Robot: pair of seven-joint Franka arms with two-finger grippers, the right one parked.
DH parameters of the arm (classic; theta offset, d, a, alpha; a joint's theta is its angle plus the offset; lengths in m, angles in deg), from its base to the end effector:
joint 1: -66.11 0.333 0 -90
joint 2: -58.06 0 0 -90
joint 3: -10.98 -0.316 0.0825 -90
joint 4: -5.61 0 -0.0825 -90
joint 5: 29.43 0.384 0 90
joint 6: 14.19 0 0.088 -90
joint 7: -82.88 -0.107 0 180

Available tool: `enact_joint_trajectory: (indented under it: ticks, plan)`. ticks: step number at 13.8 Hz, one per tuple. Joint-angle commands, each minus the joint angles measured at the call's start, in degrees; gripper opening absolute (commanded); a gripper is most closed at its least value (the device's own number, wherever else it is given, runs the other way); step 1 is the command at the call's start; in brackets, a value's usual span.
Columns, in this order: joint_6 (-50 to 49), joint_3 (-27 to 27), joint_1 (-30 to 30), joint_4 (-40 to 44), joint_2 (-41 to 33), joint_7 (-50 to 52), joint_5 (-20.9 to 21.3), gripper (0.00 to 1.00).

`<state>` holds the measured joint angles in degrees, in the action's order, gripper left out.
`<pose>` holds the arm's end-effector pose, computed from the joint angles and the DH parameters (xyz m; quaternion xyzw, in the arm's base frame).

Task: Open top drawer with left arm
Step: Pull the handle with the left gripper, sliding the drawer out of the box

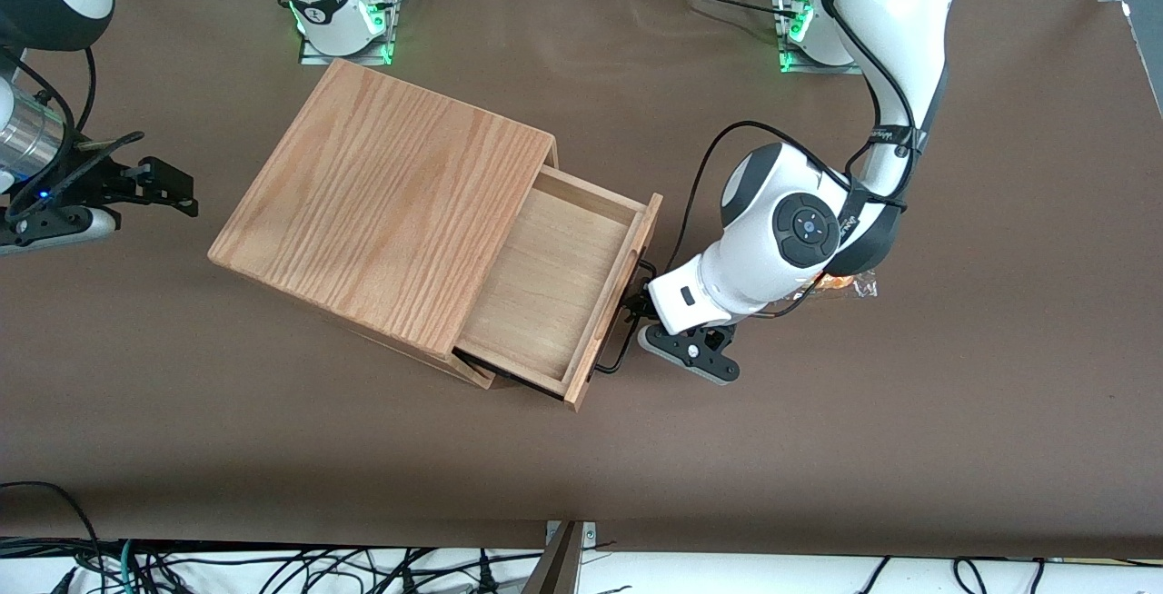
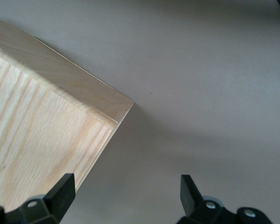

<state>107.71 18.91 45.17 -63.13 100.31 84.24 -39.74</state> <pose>0.6835 -0.3510 0.3674 0.9719 -0.1742 0.0614 0.1458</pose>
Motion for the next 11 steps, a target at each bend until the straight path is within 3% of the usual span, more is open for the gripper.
enact_joint_trajectory:
  ticks: [1,11]
  plan:
    - [2.7,-2.9,0.9,0.3,0.9,3.4,3.7,1.00]
    - [-0.8,-1.5,1.0,0.8,-1.0,3.6,-3.3,1.00]
